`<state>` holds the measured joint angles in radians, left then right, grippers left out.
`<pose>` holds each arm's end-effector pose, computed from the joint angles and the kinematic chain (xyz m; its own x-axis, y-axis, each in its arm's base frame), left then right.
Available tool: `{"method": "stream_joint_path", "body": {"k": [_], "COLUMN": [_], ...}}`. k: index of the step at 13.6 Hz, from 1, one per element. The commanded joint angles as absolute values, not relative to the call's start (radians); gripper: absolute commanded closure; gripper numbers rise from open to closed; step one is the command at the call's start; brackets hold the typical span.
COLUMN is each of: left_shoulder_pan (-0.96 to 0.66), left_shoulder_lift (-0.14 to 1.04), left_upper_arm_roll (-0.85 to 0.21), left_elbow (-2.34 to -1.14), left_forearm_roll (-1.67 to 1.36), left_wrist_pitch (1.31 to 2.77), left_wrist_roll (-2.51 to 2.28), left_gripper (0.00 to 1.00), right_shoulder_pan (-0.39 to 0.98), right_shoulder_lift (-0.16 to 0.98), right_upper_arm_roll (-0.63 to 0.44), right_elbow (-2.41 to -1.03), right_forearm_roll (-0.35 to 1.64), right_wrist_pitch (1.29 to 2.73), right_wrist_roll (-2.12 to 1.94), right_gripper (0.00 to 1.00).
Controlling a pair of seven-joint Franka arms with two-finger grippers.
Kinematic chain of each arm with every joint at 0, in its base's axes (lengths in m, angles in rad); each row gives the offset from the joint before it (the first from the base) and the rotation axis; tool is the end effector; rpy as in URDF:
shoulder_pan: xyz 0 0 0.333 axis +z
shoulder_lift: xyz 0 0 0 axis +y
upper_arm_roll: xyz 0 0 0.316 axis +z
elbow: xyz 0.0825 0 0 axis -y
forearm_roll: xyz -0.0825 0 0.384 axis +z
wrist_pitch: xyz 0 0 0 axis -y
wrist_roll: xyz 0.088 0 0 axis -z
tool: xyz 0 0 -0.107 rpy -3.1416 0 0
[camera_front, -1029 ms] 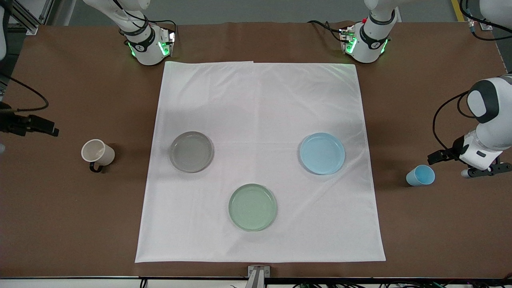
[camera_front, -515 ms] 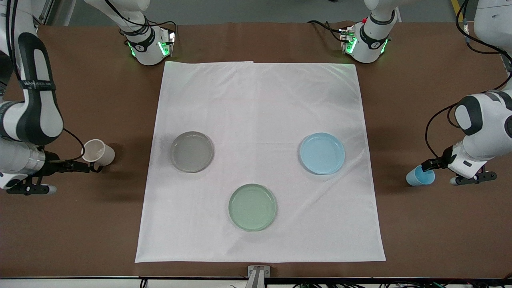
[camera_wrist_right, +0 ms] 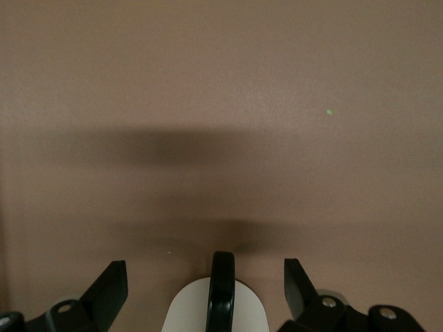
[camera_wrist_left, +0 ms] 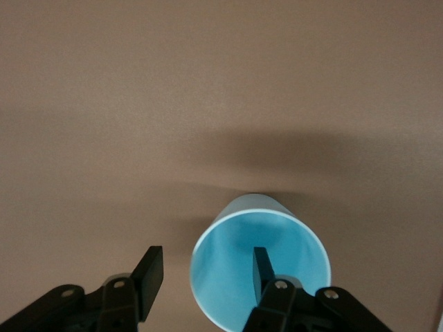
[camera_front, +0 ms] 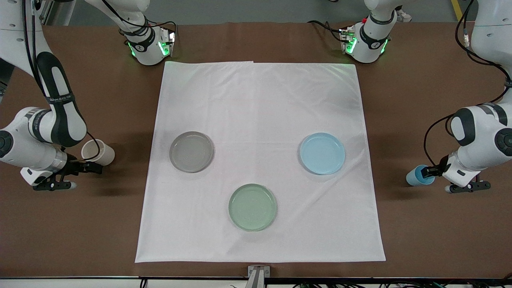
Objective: Place blue cup in blue plate and white mug in gray plate
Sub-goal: 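Grasp the mug rim with the right gripper while the left gripper lifts the cup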
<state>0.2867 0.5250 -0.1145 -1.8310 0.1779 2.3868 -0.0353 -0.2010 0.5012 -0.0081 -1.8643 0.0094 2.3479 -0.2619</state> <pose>0.6404 0.1183 0.2497 0.9949 0.0949 0.0352 0.0971 -0.9930 -0.0677 0.6243 -0.1320 0.2457 0.9988 0.0471 -0.0163 0.0470 -0.9989 -0.0071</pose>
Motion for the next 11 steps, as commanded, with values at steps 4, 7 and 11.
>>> {"method": "stream_joint_path", "body": {"k": [4,7,11], "left_shoulder_pan": [0.308,0.304,0.291], "left_shoulder_lift": [0.551,0.540,0.450], "left_upper_arm_roll": [-0.121,-0.124,-0.184], "left_elbow": [-1.819,-1.824,-1.815], "left_forearm_roll": [0.201,0.198,0.189], "left_wrist_pitch": [2.411,2.399,2.251], "left_wrist_roll": [-0.038,-0.048,-0.104], "left_gripper": [0.82,1.00,1.00], "right_shoulder_pan": [-0.238,-0.239,-0.242], "right_shoulder_lift": [0.479,0.479,0.479], "right_upper_arm_roll": [0.011,0.011,0.011], "right_elbow": [-1.937,-1.939,-1.937], "right_forearm_roll": [-0.005,-0.005,-0.005], "right_wrist_pitch": [2.388,2.385,2.385], "right_wrist_roll": [-0.299,-0.301,-0.299], "right_gripper": [0.28,0.44,0.56]}}
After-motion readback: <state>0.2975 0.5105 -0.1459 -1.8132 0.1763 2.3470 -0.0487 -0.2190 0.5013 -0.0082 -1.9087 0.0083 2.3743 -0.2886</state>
